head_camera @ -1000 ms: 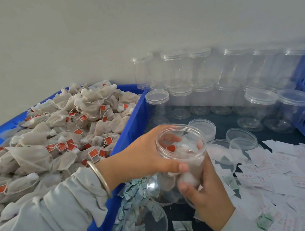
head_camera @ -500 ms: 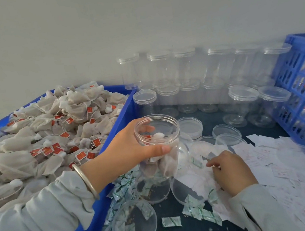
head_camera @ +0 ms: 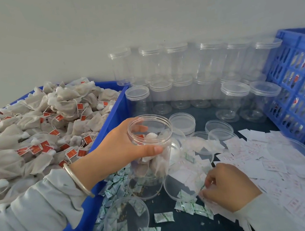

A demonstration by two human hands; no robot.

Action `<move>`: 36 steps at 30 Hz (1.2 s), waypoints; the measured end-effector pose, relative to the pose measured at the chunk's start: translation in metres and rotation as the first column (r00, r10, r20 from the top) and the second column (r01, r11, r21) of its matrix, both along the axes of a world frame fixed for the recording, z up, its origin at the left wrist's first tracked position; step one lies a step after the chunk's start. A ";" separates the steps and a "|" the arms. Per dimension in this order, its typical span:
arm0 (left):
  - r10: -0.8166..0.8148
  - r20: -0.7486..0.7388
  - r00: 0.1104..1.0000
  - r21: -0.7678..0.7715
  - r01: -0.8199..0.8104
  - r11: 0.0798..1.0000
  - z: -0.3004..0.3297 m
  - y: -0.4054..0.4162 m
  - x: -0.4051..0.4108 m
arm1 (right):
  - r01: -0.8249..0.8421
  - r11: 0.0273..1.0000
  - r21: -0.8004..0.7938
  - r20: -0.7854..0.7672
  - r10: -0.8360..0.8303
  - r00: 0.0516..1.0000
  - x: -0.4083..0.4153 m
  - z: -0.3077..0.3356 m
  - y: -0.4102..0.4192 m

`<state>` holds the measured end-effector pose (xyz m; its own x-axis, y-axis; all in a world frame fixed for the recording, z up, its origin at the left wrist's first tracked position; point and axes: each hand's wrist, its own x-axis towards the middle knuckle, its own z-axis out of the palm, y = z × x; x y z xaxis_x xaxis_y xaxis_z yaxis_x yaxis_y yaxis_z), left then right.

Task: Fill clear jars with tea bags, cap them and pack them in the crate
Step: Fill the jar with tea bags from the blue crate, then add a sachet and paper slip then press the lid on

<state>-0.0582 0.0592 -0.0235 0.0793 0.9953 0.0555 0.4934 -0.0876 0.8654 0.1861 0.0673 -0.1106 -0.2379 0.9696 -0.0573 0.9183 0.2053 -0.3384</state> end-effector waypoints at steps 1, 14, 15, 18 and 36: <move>-0.001 -0.001 1.000 -0.003 0.001 1.000 0.000 0.000 0.000 | 0.005 1.000 0.017 0.001 -0.005 1.000 -0.002 -0.002 0.000; -0.015 0.012 1.000 0.048 0.014 0.999 0.001 -0.008 0.013 | 0.321 0.836 0.445 -0.582 -0.002 0.813 0.001 0.048 -0.007; -0.021 0.009 1.000 0.053 0.020 0.998 0.001 -0.009 0.014 | 0.303 0.809 0.504 -0.617 0.092 0.782 -0.003 0.061 -0.012; -0.042 -0.024 0.999 0.064 0.044 0.997 0.001 -0.013 0.019 | 0.209 0.761 0.614 -0.622 0.303 0.722 -0.019 0.095 -0.021; -0.030 -0.008 1.000 0.085 0.030 0.996 0.004 -0.018 0.025 | 0.091 0.697 0.712 -0.414 0.312 0.855 -0.024 0.095 -0.014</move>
<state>-0.0335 0.0414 -0.0192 0.1096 0.9842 0.1394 0.4953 -0.1756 0.8508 0.1618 0.0529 -0.0154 -0.1447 0.6383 0.7561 0.6311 0.6481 -0.4263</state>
